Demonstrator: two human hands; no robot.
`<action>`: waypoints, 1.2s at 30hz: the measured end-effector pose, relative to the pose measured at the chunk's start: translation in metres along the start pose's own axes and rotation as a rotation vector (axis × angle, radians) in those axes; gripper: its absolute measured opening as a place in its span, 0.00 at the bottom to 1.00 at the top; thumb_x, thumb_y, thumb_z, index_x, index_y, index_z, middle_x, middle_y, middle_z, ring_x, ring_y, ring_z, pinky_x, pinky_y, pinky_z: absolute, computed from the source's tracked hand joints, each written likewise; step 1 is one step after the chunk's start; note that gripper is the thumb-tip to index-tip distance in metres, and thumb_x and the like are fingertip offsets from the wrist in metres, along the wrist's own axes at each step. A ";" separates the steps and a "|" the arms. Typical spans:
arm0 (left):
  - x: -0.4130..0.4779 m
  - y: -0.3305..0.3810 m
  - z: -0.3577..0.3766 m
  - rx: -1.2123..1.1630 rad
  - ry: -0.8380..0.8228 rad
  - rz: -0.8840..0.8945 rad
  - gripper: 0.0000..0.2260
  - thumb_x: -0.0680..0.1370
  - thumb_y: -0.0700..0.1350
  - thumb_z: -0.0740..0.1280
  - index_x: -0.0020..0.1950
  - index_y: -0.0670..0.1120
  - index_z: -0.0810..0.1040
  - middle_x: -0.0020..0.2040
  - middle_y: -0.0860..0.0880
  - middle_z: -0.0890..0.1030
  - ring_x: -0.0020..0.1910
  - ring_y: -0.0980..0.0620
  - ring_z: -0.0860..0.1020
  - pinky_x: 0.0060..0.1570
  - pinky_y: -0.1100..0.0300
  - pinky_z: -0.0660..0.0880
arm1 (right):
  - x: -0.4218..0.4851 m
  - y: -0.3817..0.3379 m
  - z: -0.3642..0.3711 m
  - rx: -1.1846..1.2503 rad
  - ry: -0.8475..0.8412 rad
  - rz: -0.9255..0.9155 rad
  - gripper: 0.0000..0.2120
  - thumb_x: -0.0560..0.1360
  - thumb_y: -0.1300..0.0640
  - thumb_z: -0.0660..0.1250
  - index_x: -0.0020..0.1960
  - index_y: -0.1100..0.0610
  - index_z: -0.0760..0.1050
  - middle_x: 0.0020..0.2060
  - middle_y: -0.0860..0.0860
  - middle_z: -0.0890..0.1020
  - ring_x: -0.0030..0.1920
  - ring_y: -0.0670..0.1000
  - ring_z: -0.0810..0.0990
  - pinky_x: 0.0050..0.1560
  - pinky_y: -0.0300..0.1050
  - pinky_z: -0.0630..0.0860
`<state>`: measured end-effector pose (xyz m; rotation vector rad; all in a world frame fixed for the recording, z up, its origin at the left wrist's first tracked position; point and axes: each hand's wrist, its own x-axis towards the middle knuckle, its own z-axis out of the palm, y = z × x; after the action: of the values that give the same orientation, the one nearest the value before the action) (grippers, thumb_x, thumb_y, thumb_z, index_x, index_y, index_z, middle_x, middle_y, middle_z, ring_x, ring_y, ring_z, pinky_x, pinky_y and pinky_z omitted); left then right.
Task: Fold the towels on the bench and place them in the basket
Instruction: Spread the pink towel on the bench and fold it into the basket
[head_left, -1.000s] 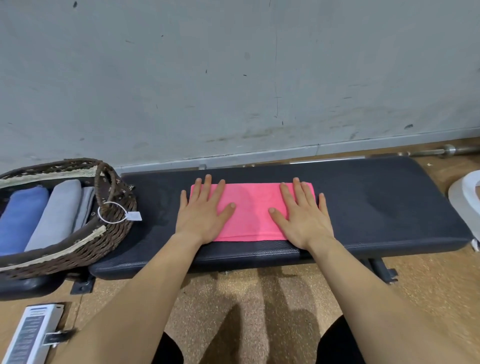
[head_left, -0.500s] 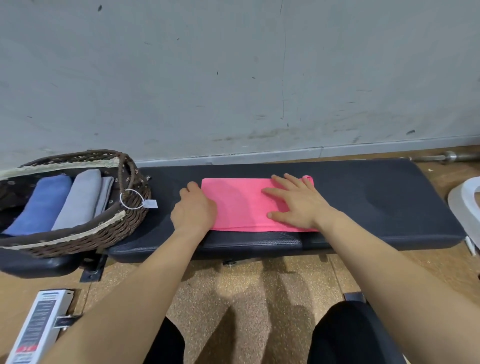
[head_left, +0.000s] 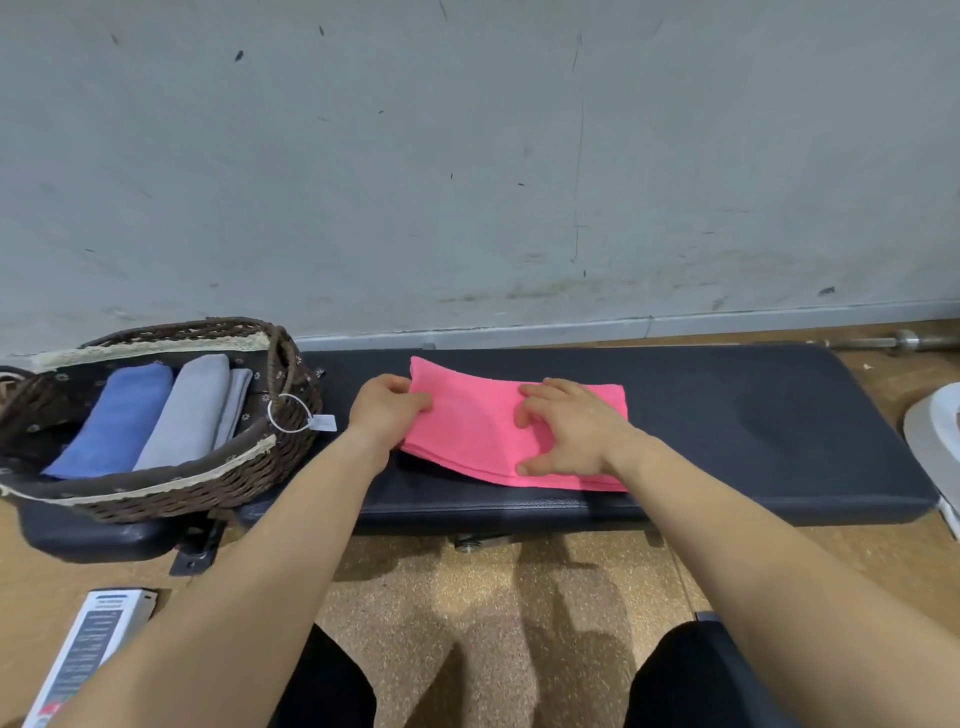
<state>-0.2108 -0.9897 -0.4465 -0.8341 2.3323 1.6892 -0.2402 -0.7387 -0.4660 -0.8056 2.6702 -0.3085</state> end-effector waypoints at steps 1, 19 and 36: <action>0.000 0.005 -0.004 -0.039 0.006 0.010 0.05 0.74 0.39 0.71 0.48 0.46 0.80 0.46 0.46 0.83 0.46 0.46 0.81 0.42 0.53 0.77 | 0.002 -0.006 0.003 0.010 0.015 -0.008 0.30 0.65 0.34 0.74 0.62 0.45 0.73 0.78 0.47 0.62 0.78 0.55 0.56 0.77 0.52 0.55; -0.046 0.058 0.072 0.243 -0.100 0.317 0.10 0.72 0.39 0.71 0.34 0.52 0.77 0.35 0.56 0.78 0.41 0.53 0.78 0.44 0.60 0.72 | -0.068 0.038 0.020 0.150 0.368 0.221 0.15 0.73 0.41 0.69 0.56 0.47 0.76 0.61 0.46 0.75 0.63 0.55 0.71 0.64 0.51 0.71; -0.057 0.029 0.137 0.558 -0.176 0.361 0.13 0.77 0.51 0.67 0.59 0.47 0.81 0.57 0.51 0.82 0.58 0.49 0.79 0.59 0.55 0.74 | -0.080 0.036 0.046 0.357 0.391 0.306 0.17 0.73 0.51 0.69 0.62 0.50 0.75 0.66 0.48 0.73 0.69 0.55 0.68 0.68 0.49 0.66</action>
<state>-0.2060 -0.8385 -0.4476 -0.1646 2.7232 1.0384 -0.1782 -0.6688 -0.4990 -0.2395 2.9039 -0.9099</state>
